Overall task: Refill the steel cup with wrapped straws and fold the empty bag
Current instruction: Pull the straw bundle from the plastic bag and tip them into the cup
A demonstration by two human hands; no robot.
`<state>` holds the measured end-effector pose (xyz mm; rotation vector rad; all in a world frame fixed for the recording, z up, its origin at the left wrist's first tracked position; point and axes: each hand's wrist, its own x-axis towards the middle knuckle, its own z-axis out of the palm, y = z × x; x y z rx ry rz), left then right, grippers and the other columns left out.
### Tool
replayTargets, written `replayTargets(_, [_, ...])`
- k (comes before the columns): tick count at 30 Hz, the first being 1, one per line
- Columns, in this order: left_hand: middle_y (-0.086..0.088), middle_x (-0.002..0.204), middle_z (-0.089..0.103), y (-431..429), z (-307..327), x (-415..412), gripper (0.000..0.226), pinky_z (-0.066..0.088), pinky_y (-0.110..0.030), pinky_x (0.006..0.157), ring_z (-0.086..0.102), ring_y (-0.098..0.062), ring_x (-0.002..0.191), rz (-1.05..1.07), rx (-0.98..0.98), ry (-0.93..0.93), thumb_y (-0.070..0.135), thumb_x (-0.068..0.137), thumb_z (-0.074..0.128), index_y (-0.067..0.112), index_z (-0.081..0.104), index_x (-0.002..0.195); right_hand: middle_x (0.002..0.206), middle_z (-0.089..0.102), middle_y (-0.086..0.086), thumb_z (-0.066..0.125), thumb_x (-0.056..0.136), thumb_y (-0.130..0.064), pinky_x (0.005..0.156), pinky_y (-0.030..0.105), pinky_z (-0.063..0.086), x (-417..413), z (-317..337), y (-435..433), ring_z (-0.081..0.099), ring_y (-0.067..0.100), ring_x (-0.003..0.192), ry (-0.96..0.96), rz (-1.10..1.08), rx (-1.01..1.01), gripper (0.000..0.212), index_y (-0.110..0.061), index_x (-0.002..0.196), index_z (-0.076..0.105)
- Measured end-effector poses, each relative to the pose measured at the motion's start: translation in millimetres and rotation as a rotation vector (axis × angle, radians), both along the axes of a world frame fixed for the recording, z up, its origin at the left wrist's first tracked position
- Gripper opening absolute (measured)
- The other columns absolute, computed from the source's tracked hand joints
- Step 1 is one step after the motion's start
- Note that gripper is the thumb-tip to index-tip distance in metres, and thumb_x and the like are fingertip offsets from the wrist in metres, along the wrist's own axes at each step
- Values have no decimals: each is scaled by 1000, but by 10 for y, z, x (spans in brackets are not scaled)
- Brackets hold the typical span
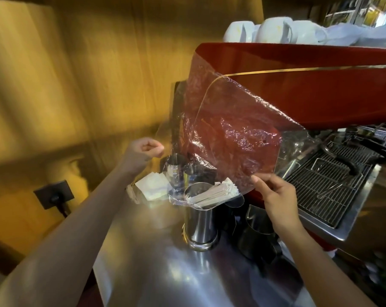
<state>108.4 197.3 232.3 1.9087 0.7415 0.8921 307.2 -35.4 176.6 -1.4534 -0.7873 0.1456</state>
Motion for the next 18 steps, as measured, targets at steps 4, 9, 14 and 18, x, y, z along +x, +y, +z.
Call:
replayTargets(4, [-1, 79, 68, 57, -120, -87, 3, 46, -24, 67, 63, -13, 73, 74, 23, 12, 14, 86, 63, 13, 65, 85, 58, 63, -25, 64, 85, -21, 54, 18, 43, 32, 119, 133, 54, -2, 54, -52, 28, -28, 16, -33, 76, 68])
replayTargets(9, [-3, 78, 66, 102, -290, -254, 7, 50, -20, 65, 62, -15, 75, 147, -22, -21, 15, 85, 64, 9, 67, 86, 70, 65, -12, 62, 86, -16, 71, 45, 56, 25, 417, 456, 61, 14, 69, -163, 68, -38, 21, -33, 73, 66])
replayTargets(14, [-8, 81, 68, 152, -413, -462, 5, 50, -40, 78, 63, -24, 80, 216, -28, -23, 17, 84, 65, 17, 68, 80, 72, 65, -17, 63, 84, -18, 73, 28, 47, 4, 519, 753, 58, -2, 69, -245, 113, -20, 22, -34, 69, 64])
replayTargets(18, [-4, 75, 68, 155, -457, -568, 13, 49, -40, 79, 62, -19, 72, 254, -87, -74, 15, 83, 67, 23, 67, 73, 70, 65, -14, 63, 84, -18, 65, 27, 46, -12, 564, 907, 58, 4, 63, -237, 163, -9, 21, -34, 70, 65])
